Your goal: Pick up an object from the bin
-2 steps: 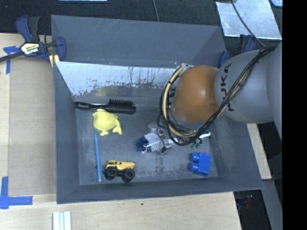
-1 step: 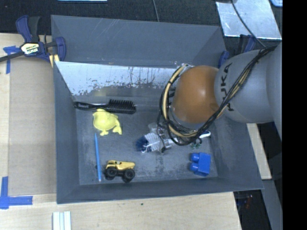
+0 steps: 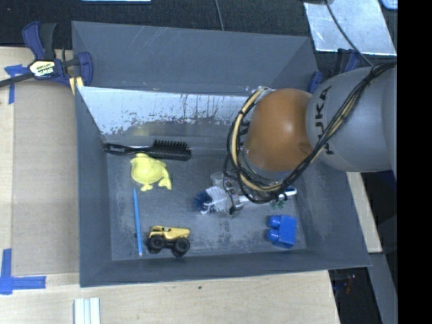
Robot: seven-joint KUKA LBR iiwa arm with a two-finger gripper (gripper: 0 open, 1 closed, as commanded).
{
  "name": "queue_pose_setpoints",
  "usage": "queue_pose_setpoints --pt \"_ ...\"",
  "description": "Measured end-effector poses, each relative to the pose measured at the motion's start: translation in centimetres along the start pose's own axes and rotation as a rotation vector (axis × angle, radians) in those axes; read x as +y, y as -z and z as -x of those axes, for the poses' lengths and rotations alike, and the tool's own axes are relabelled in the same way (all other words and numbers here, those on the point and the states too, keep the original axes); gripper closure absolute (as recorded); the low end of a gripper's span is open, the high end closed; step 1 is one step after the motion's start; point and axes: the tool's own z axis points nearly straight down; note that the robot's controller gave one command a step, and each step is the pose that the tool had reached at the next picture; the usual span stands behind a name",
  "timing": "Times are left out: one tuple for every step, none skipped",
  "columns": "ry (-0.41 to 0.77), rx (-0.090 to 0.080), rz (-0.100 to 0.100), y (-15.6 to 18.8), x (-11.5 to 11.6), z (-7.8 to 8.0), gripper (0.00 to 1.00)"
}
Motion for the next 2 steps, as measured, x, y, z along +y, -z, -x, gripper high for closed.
queue_pose_setpoints --pt "-0.001 0.0 0.0 3.9 0.0 0.0 1.0" --pt "-0.002 -0.005 -0.002 8.2 -0.1 0.2 1.0"
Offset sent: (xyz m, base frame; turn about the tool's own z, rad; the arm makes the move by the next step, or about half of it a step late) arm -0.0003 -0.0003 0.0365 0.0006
